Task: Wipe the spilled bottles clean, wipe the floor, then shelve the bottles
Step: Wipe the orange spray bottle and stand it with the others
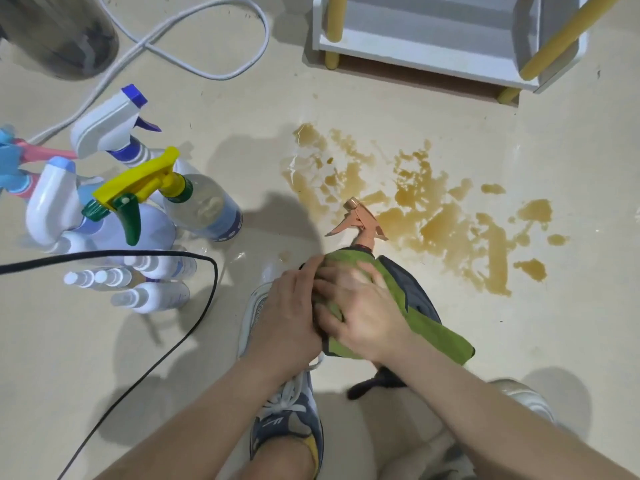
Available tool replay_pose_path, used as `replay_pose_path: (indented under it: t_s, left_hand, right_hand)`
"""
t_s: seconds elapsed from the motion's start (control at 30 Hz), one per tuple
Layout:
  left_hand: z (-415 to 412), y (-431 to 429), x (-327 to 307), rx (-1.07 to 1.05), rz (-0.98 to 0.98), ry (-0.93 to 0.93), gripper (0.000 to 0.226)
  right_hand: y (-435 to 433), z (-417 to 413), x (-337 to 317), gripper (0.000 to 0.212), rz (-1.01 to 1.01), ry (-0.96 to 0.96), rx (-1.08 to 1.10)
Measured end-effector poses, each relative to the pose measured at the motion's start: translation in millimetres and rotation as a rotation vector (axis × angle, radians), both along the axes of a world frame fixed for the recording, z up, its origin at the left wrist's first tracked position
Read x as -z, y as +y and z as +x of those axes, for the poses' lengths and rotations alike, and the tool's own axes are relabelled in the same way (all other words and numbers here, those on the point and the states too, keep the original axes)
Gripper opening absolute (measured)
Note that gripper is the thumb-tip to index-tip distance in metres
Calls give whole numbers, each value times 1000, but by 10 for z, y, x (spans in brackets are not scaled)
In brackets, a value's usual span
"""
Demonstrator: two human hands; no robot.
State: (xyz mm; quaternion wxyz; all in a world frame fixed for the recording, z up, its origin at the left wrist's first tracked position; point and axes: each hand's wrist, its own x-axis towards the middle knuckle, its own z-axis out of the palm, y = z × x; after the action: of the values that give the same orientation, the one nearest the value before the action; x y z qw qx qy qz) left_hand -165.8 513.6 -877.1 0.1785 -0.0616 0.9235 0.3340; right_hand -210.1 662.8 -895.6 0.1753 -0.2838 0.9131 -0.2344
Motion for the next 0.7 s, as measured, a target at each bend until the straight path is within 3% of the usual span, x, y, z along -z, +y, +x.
replay_pose_path:
  t_s: [0.1, 0.23, 0.3, 0.4, 0.5, 0.57, 0.63, 0.7]
  left_hand:
    - [-50, 11, -64, 63, 3, -75, 90]
    - [-51, 20, -104, 184, -35, -51, 87]
    - [-85, 21, -94, 262, -57, -47, 83]
    - [-125, 55, -122, 369, -118, -108, 85]
    - [-155, 143, -192, 435, -225, -140, 98]
    - [-199, 179, -169, 409, -262, -160, 103]
    - [-254, 203, -112, 389, -293, -139, 96]
    - [-278, 216, -77, 364, -302, -166, 91]
  right_hand:
    - [-72, -135, 145, 53, -20, -27, 324]
    - [-181, 174, 226, 49, -312, -39, 890]
    - [-256, 310, 198, 47, -373, -117, 1060]
    - [-243, 522, 77, 53, -217, -136, 950]
    - [105, 603, -20, 61, 183, -68, 629]
    - [415, 627, -55, 41, 311, -92, 518]
    - [578, 569, -105, 23, 180, -186, 647]
    - [461, 454, -147, 29, -175, -379, 940]
